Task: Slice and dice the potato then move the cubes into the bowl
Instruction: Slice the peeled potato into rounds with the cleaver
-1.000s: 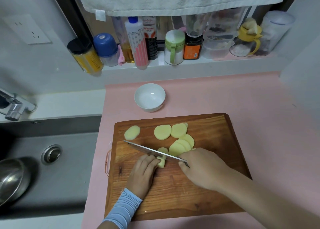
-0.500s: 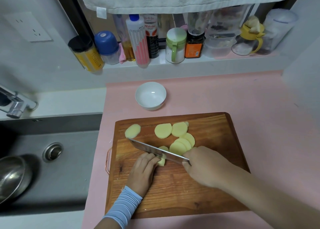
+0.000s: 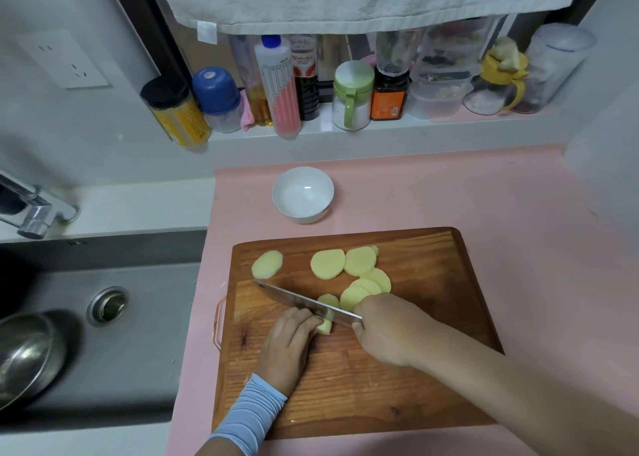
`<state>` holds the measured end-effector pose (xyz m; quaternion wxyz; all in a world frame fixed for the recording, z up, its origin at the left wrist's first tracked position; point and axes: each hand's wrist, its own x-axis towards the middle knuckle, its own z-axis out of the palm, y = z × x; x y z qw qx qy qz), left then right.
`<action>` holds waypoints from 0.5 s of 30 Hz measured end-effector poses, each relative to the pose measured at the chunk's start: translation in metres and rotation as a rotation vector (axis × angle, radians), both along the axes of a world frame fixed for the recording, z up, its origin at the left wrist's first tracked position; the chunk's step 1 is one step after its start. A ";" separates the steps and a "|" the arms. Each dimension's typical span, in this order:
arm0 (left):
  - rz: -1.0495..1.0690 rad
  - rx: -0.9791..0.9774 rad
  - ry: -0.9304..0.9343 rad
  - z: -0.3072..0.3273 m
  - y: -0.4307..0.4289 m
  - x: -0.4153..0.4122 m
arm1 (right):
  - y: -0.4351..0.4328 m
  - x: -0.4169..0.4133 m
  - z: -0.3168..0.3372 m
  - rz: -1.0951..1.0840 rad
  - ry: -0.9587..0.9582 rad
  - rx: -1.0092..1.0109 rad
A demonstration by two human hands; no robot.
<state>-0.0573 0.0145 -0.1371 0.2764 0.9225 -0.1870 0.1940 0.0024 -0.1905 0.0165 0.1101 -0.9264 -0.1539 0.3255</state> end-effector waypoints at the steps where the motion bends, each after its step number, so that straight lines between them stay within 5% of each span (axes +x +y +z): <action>1: 0.001 0.000 0.006 0.000 0.000 0.000 | 0.001 0.000 -0.001 -0.003 0.006 -0.002; 15: -0.010 0.006 -0.020 -0.001 0.001 0.001 | 0.006 -0.008 -0.035 -0.082 0.030 0.102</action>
